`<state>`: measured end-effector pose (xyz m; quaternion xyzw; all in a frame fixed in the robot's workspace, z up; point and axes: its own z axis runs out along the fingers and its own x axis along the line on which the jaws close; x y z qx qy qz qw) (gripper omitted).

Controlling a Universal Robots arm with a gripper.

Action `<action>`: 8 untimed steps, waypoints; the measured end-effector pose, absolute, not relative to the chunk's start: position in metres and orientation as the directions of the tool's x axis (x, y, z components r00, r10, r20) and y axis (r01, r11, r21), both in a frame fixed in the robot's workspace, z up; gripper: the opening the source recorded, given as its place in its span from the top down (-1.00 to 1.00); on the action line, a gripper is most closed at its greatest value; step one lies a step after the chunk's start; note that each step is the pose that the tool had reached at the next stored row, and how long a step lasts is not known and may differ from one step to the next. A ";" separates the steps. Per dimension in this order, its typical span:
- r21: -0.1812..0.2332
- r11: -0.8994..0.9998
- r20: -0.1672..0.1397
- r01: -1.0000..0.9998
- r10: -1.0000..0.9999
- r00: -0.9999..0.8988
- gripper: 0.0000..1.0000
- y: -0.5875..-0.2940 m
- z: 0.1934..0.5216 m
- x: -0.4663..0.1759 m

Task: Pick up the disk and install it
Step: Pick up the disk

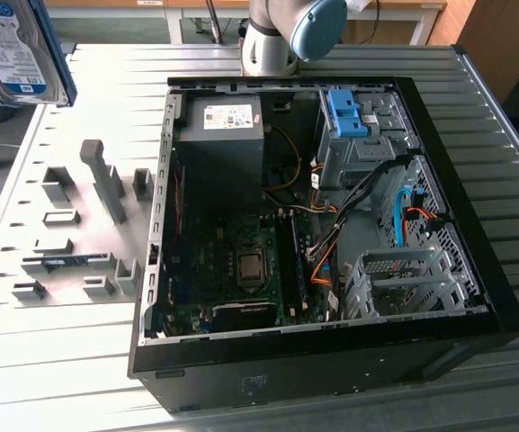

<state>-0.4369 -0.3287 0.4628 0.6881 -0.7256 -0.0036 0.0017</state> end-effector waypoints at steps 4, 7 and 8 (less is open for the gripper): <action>0.007 0.053 -0.002 -0.999 -0.999 -0.053 0.26 -0.329 0.470 -0.437; 0.007 0.053 -0.002 -0.999 -0.999 -0.053 0.26 -0.329 0.475 -0.437; 0.007 0.053 -0.002 -0.999 -0.999 -0.053 0.26 -0.329 0.477 -0.437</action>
